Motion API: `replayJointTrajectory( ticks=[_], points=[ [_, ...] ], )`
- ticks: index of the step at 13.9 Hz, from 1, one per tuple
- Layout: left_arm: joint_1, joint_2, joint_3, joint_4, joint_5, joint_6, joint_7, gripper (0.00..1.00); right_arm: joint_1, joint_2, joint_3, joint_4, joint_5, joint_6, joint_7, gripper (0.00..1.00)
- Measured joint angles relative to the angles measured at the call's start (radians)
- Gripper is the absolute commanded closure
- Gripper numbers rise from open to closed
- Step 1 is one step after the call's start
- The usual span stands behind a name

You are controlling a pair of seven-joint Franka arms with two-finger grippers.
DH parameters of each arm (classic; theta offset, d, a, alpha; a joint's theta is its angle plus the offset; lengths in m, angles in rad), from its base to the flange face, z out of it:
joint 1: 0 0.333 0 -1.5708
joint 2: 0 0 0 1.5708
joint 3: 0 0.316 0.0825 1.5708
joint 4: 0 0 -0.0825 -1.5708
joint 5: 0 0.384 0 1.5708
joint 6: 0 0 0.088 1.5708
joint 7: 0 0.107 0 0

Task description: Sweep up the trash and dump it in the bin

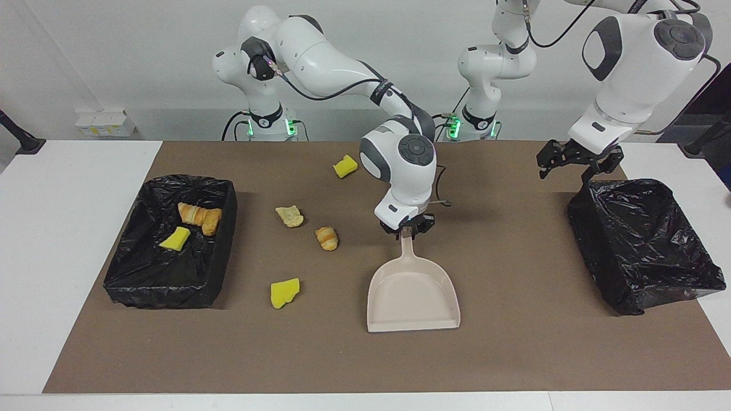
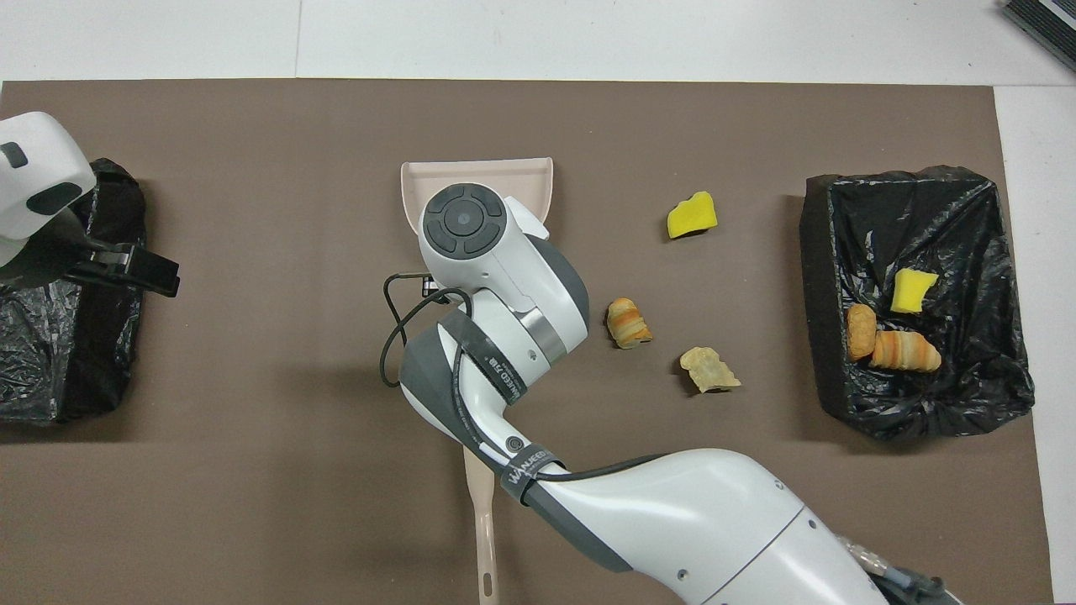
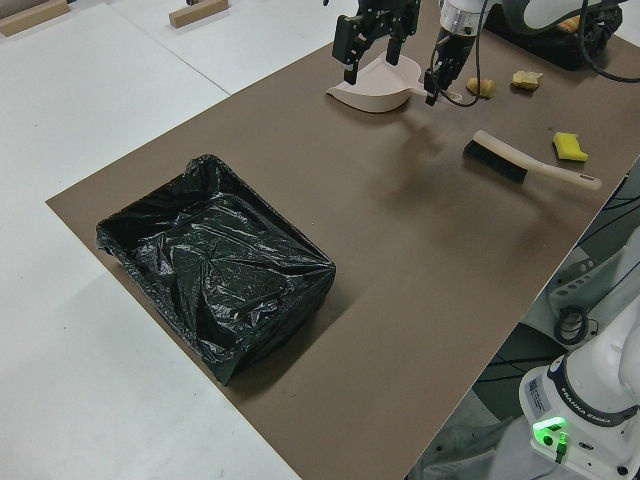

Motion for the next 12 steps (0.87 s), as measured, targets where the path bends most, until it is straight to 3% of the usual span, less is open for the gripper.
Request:
replayJointTrajectory(
  ticks=[1,3,8,12],
  points=[
    [0.000,0.000,0.000,0.000,0.000,0.000,0.000,0.00,-0.006,-0.008,-0.002,0.001,0.000,0.003,0.000,0.11],
    [0.000,0.000,0.000,0.000,0.000,0.000,0.000,0.00,-0.044,-0.048,-0.007,0.002,0.000,0.003,0.000,0.00],
    [-0.004,0.000,-0.024,-0.001,-0.001,0.028,-0.005,0.00,-0.189,-0.241,-0.009,-0.042,0.001,-0.040,-0.002,0.00],
    [-0.065,0.019,-0.035,-0.036,-0.002,0.190,-0.110,0.00,-0.291,-0.420,-0.011,-0.140,0.000,-0.093,-0.037,0.00]
  ],
)
